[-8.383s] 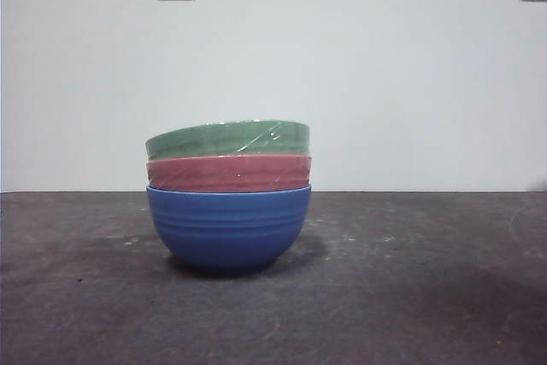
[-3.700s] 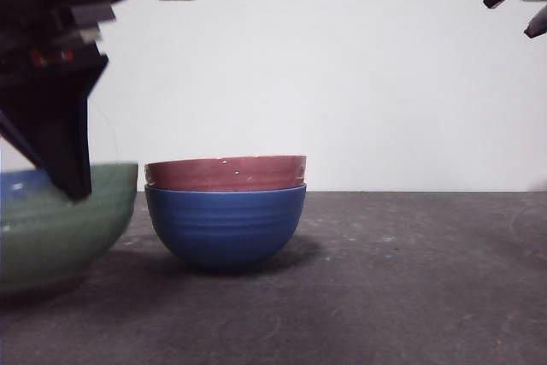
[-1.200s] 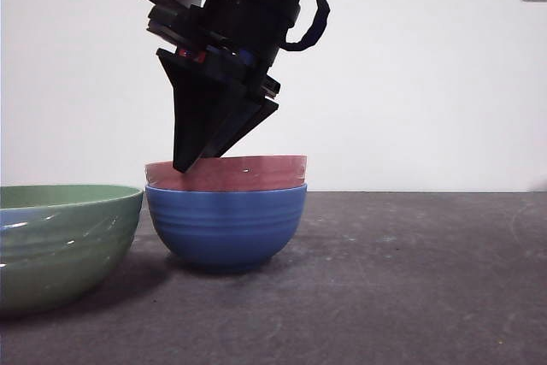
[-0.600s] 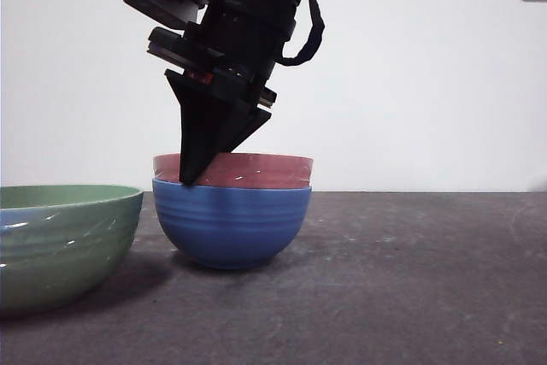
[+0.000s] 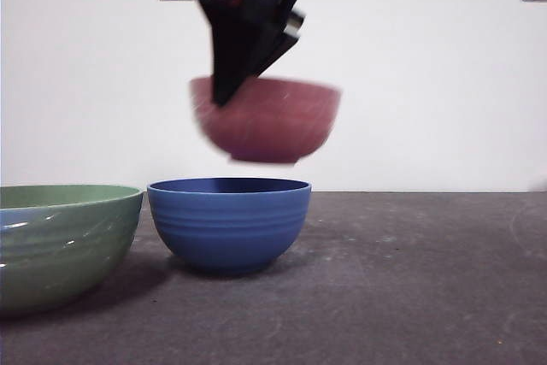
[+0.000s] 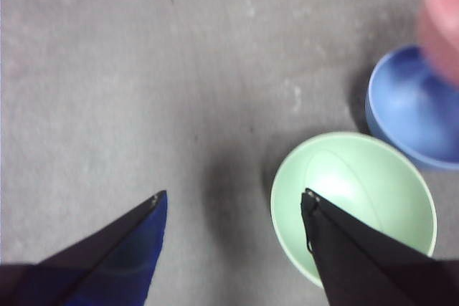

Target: Pick up the green bowl on the top,put the green bowl on the left,pick up the red bowl in the middle,put the red bowl on the right

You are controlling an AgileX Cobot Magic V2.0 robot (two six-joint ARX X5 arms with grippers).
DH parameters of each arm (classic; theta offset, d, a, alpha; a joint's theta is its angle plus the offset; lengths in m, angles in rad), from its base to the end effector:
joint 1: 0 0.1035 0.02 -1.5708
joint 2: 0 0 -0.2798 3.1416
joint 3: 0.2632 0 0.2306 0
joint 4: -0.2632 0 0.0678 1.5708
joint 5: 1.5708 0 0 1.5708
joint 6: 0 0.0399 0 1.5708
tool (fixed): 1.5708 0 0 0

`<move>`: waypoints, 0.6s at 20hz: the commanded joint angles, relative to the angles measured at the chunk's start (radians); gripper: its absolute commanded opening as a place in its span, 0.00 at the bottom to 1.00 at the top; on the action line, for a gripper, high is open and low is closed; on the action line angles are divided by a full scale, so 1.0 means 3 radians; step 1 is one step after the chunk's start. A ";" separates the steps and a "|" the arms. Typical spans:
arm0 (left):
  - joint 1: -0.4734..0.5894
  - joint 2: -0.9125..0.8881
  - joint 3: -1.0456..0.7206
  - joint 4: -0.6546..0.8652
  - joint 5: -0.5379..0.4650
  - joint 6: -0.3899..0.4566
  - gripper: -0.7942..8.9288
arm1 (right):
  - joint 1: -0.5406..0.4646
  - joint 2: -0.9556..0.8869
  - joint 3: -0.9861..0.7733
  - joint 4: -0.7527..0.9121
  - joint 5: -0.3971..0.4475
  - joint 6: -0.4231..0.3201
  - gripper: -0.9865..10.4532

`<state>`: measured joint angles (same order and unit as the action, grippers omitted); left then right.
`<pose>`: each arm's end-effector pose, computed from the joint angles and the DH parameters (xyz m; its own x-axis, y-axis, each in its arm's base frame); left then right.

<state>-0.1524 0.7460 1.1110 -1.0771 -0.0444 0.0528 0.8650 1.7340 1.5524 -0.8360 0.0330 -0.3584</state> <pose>0.0819 -0.0108 0.3586 0.7542 -0.0709 -0.6528 0.1524 0.9859 0.0689 0.2292 0.2670 0.3068 0.3657 0.3783 -0.8504 -0.8954 0.3923 -0.2106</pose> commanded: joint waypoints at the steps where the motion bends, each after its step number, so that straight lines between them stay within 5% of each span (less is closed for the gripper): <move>1: 0.0010 -0.0001 -0.0010 0.0090 0.0011 0.0036 0.41 | -0.0032 -0.0252 -0.0019 -0.0198 0.0418 0.0181 0.08; 6: 0.0010 -0.0001 -0.0010 0.0261 0.0181 0.0009 0.41 | -0.0481 -0.0791 -0.0271 -0.0638 0.0659 0.0610 0.08; 12: 0.0010 0.0003 -0.0010 0.0272 0.0189 -0.0001 0.40 | -0.0785 -0.1325 -0.1439 0.0005 0.0670 0.0924 0.08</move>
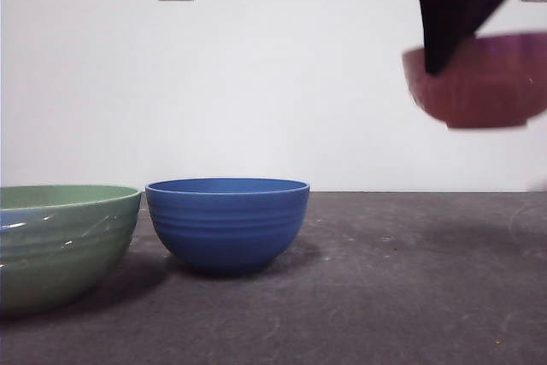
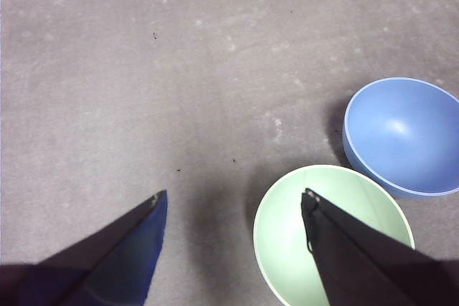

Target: Pick up the green bowl on the top,put the green bowl on the left,pick up the red bowl in the middle,put the red bowl on the right

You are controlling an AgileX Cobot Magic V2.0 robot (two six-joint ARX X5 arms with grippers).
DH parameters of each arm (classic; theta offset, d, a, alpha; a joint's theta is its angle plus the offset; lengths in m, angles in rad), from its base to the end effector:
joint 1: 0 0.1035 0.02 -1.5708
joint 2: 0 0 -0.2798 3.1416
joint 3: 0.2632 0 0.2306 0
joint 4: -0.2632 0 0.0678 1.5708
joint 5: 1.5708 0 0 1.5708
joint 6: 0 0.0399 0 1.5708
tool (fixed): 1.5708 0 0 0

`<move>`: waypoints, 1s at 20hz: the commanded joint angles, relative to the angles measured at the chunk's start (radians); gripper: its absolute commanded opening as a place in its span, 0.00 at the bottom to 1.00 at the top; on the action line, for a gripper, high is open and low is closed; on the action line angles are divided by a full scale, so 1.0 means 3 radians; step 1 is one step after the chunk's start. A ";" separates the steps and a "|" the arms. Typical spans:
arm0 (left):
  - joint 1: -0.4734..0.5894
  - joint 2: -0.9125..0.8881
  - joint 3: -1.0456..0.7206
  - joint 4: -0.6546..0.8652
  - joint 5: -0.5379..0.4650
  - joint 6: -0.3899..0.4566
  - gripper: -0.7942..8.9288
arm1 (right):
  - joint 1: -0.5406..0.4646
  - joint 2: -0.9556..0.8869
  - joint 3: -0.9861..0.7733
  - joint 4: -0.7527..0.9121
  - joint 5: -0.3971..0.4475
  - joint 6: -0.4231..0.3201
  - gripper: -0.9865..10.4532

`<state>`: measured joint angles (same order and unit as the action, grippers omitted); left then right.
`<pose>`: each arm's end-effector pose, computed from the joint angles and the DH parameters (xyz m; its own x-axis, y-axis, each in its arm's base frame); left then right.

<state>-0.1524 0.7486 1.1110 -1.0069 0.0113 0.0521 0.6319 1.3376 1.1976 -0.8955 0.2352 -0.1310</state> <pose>0.0869 -0.0138 0.3643 0.7884 -0.1325 -0.6008 0.1914 0.9809 0.0349 0.1980 0.1334 0.3124 0.5379 0.1050 -0.8364 -0.5650 0.7812 -0.2654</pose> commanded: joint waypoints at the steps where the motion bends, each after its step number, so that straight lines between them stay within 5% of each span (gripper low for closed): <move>1: 0.0010 -0.0006 -0.0010 0.0038 0.0004 0.0001 0.40 | -0.0008 -0.0001 -0.0411 0.0359 -0.0042 0.0212 0.08; 5: 0.0010 -0.0005 -0.0010 0.0036 0.0072 0.0000 0.40 | 0.0023 0.0203 -0.0668 0.0885 -0.0515 0.0340 0.08; 14: 0.0010 -0.0005 -0.0011 -0.0029 0.0075 -0.0001 0.40 | 0.0024 0.0758 -0.0668 0.1097 -0.0530 0.0417 0.10; 17: 0.0010 -0.0005 -0.0011 -0.0020 0.0076 -0.0001 0.40 | 0.0041 0.0698 -0.0668 0.1130 -0.0526 0.0474 0.32; 20: 0.0010 -0.0005 -0.0011 0.0079 0.0145 0.0000 0.40 | 0.0034 0.0443 -0.0666 0.1233 -0.0528 0.0454 0.36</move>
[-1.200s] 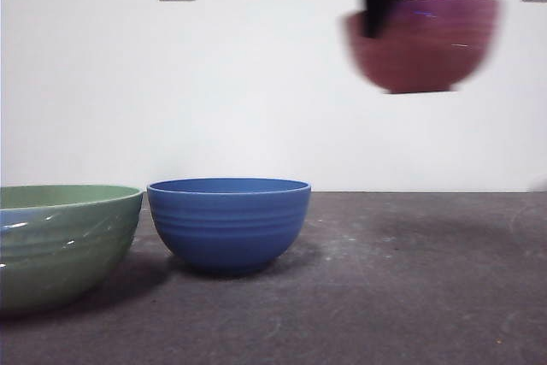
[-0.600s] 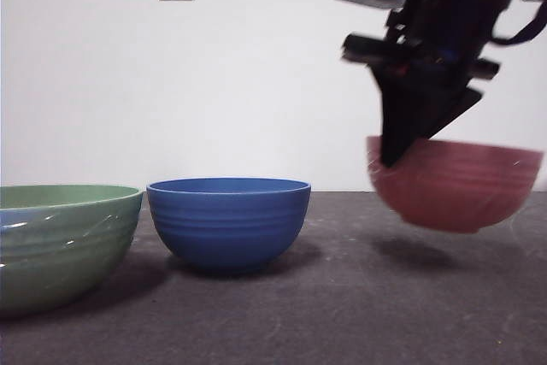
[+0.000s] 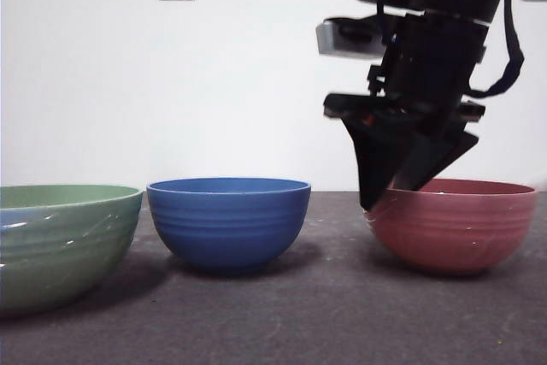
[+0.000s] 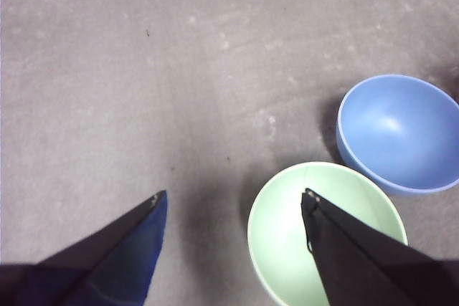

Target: Pick up the green bowl on the top,put the green bowl on the left,pick up the red bowl in the middle,put the red bowl on the right

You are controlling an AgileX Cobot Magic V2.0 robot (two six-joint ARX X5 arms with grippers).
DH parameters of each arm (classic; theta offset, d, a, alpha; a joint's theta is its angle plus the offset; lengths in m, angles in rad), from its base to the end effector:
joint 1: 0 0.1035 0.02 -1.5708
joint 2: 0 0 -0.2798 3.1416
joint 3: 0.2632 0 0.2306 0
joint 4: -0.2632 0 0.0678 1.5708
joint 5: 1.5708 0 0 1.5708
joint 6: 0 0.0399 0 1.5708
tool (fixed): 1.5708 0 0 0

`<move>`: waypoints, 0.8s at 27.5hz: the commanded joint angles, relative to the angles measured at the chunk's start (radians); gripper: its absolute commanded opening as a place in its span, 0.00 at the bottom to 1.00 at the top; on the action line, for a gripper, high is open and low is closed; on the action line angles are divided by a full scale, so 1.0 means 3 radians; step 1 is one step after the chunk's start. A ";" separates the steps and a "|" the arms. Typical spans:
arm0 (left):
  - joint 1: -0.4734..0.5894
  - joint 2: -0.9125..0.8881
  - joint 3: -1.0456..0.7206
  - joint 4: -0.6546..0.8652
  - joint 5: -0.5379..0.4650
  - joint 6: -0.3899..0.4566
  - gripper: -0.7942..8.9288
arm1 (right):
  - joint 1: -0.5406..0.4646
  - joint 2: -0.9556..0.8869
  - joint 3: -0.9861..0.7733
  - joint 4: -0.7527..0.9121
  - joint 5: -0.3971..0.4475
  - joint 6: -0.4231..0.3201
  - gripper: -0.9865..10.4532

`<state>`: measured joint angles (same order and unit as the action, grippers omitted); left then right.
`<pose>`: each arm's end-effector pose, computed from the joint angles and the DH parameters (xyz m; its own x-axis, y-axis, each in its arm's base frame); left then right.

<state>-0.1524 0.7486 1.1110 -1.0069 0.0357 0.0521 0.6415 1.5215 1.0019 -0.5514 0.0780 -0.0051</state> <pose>0.0868 -0.0148 0.3643 0.7842 -0.1566 -0.6004 0.2106 0.9774 0.0202 0.2269 0.1656 0.2301 0.4294 0.2235 -0.8750 -0.5702 0.8184 -0.0708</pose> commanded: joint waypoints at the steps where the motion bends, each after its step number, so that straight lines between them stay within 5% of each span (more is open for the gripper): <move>1: 0.0010 -0.0005 -0.0011 0.0151 0.0155 -0.0004 0.40 | 0.0001 -0.0315 -0.0014 0.0153 -0.0003 0.0011 0.36; 6: 0.0009 -0.0005 -0.0019 0.0544 0.0565 -0.0017 0.39 | -0.0114 -0.1213 -0.0014 0.0476 -0.0001 -0.0266 0.35; 9: 0.0005 -0.0008 -0.0042 0.0640 0.0698 -0.0009 0.08 | -0.0357 -0.1752 -0.0015 0.0470 -0.0004 -0.0275 0.09; 14: 0.0004 -0.0202 -0.0540 0.1026 0.0694 -0.0108 0.07 | -0.0839 -0.2458 -0.0319 0.0441 -0.0006 -0.0275 0.07; 22: 0.0004 -0.0853 -0.1451 0.1680 0.0656 -0.0238 0.07 | -0.0965 -0.3342 -0.1218 0.0965 -0.0001 -0.0095 0.07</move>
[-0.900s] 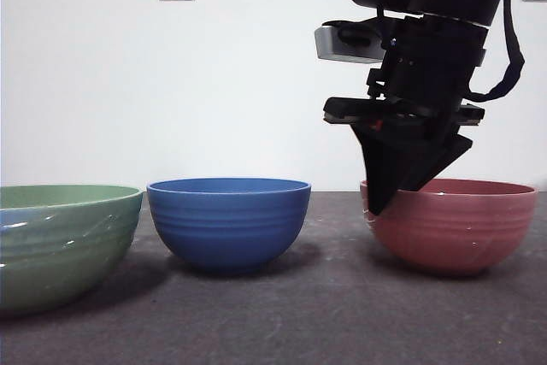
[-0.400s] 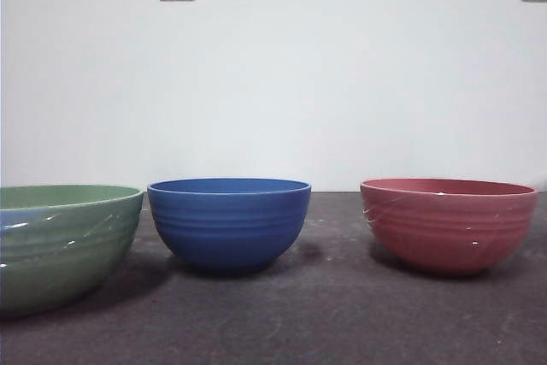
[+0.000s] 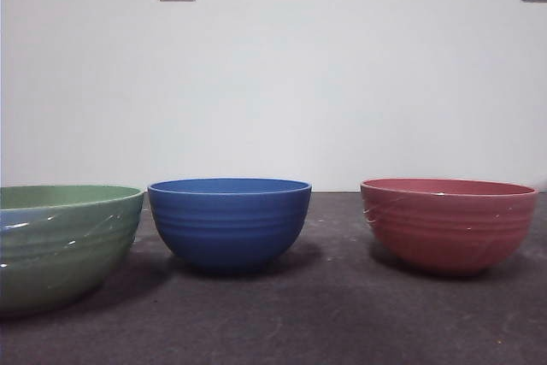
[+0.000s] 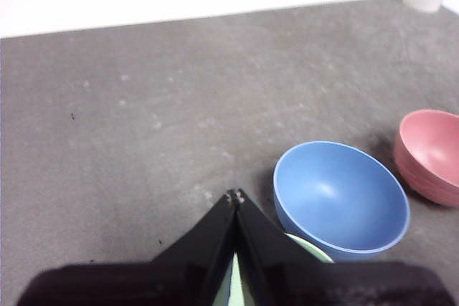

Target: Pick up the green bowl on the top,put the green bowl on the left,pick up the red bowl in the middle,put the red bowl on the right

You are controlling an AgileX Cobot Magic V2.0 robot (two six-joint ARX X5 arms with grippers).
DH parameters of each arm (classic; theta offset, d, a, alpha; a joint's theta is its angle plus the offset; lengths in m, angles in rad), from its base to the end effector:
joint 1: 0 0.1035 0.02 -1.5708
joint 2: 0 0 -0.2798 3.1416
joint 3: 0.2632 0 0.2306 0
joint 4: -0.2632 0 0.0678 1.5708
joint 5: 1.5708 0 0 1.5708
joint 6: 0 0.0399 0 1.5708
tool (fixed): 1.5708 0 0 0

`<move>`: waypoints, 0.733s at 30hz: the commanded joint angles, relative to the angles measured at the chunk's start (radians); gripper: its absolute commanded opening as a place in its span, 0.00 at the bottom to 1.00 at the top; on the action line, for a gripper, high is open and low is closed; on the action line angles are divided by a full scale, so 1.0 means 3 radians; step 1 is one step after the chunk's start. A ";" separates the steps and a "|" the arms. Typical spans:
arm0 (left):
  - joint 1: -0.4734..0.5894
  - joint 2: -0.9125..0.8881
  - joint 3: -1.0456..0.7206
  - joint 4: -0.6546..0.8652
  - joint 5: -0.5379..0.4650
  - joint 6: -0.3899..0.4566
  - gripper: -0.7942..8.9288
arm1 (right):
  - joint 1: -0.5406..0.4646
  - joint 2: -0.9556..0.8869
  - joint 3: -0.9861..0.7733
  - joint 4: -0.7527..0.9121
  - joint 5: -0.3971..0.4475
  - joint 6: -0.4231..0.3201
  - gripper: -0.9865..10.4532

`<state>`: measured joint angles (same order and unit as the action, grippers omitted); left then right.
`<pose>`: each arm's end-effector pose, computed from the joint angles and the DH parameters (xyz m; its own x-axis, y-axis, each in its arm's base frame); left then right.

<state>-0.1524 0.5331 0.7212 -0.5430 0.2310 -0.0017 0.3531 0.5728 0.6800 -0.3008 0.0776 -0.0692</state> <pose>0.0841 -0.0222 0.3092 0.8674 -0.3649 -0.3383 0.3594 0.9297 -0.0811 0.1000 0.0335 0.3179 0.9448 0.2656 -0.1918 -0.2852 0.9549 -0.0827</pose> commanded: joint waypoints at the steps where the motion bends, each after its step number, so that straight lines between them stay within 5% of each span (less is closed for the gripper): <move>1: 0.0004 -0.0179 -0.0196 0.0167 0.0009 -0.0060 0.07 | -0.0004 -0.0235 -0.0164 0.0131 0.0000 0.0126 0.07; 22: -0.0015 -0.0305 -0.0209 -0.0037 0.0011 -0.0145 0.08 | -0.0001 -0.0273 -0.0163 -0.0029 0.0023 0.0151 0.09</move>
<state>-0.1555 0.4545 0.6628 -0.5472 0.2356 -0.0380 0.3531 0.4934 0.6373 -0.3153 0.0814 -0.0364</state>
